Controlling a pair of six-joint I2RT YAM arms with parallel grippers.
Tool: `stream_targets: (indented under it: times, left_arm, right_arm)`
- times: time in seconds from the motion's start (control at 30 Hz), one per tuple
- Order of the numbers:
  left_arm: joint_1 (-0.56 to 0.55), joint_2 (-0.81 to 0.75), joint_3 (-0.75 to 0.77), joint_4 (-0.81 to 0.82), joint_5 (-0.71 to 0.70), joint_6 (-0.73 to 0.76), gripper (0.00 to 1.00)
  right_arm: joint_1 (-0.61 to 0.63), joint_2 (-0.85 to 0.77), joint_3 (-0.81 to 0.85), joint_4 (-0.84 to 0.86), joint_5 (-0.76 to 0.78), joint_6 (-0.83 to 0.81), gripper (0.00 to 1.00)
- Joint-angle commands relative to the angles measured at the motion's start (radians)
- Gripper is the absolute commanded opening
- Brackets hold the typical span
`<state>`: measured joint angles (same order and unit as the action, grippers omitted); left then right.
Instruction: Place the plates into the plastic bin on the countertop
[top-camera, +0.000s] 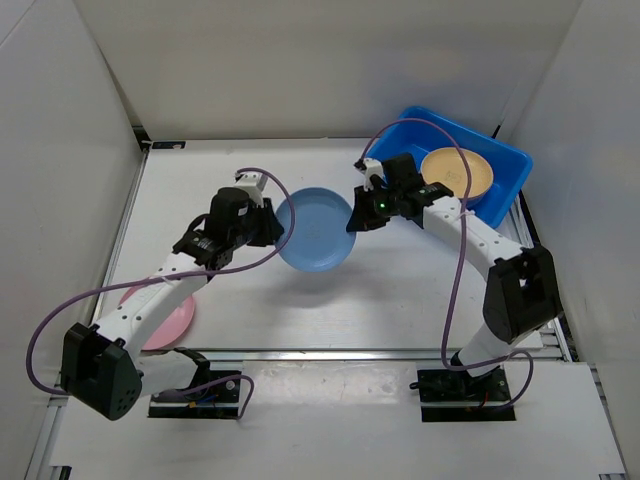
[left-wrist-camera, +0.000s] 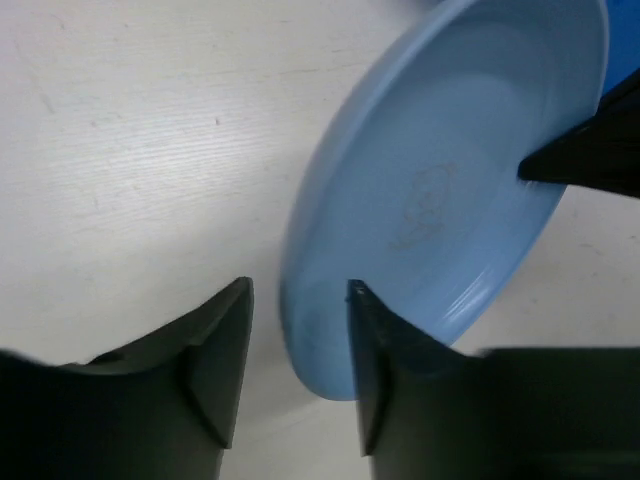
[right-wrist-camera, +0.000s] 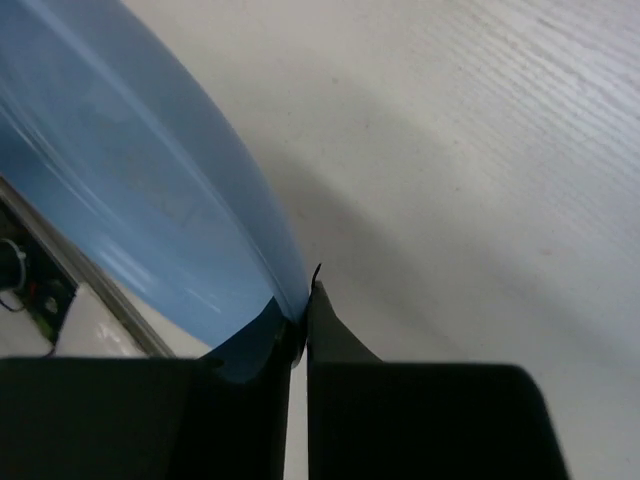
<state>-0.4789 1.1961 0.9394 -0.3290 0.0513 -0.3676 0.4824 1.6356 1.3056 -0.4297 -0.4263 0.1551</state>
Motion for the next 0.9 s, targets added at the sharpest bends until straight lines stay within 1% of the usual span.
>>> stream_targets:
  times: [0.0,0.03,0.07,0.1,0.13,0.2,0.3,0.33,0.37,0.4,0.5,0.53,0.6,0.63,0.73,0.8,0.83,0.87]
  left_arm:
    - [-0.003,-0.03,0.001,0.056,0.026,-0.019,0.59]
    - [-0.003,-0.024,0.006,0.047,-0.002,-0.019,0.69]
    - [-0.003,-0.018,0.019,0.041,-0.014,-0.022,0.87]
    - [-0.001,-0.018,0.028,0.025,-0.027,-0.021,0.99]
    - [0.0,-0.018,0.038,0.016,-0.036,-0.018,0.99]
    - [0.002,-0.018,0.056,-0.002,-0.097,-0.014,0.99]
    - [0.009,-0.036,0.047,-0.015,-0.191,-0.042,0.99]
    - [0.025,-0.046,0.042,-0.018,-0.205,-0.053,0.99]
    - [0.039,-0.049,0.027,-0.024,-0.209,-0.068,0.99]
    - [0.061,-0.055,0.022,-0.033,-0.206,-0.071,0.99]
    - [0.083,-0.073,0.012,-0.063,-0.214,-0.073,0.99]
    - [0.091,-0.079,0.012,-0.077,-0.225,-0.073,0.99]
    - [0.1,-0.098,0.003,-0.103,-0.252,-0.096,0.99]
    - [0.108,-0.104,-0.002,-0.116,-0.263,-0.111,0.99]
    - [0.14,-0.128,-0.036,-0.165,-0.309,-0.2,0.99]
    - [0.16,-0.141,-0.051,-0.192,-0.317,-0.272,0.99]
    - [0.171,-0.141,-0.062,-0.235,-0.326,-0.301,0.99]
    - [0.196,-0.141,-0.065,-0.254,-0.332,-0.326,0.99]
  right_arm:
    - [-0.004,-0.028,0.057,0.037,0.038,0.023,0.0]
    - [-0.01,-0.04,0.063,0.031,0.078,0.035,0.0]
    - [-0.022,-0.049,0.069,0.031,0.084,0.041,0.0]
    - [-0.046,-0.052,0.073,0.017,0.09,0.041,0.0]
    - [-0.062,-0.065,0.089,0.019,0.098,0.06,0.0]
    - [-0.099,-0.071,0.115,0.0,0.129,0.078,0.0]
    - [-0.203,-0.065,0.173,-0.043,0.21,0.112,0.0]
    - [-0.267,-0.059,0.208,-0.067,0.251,0.139,0.0]
    - [-0.298,-0.05,0.228,-0.079,0.261,0.149,0.0]
    - [-0.371,-0.04,0.247,-0.095,0.277,0.161,0.0]
    - [-0.476,0.018,0.32,-0.122,0.308,0.256,0.0]
    - [-0.564,0.036,0.34,-0.153,0.319,0.28,0.0]
    - [-0.622,0.098,0.389,-0.165,0.365,0.336,0.0]
    - [-0.669,0.122,0.408,-0.172,0.376,0.354,0.0]
    - [-0.721,0.205,0.449,-0.172,0.389,0.397,0.0]
    - [-0.729,0.26,0.469,-0.165,0.412,0.415,0.01]
    - [-0.735,0.279,0.48,-0.165,0.422,0.419,0.02]
    - [-0.739,0.3,0.492,-0.159,0.426,0.416,0.02]
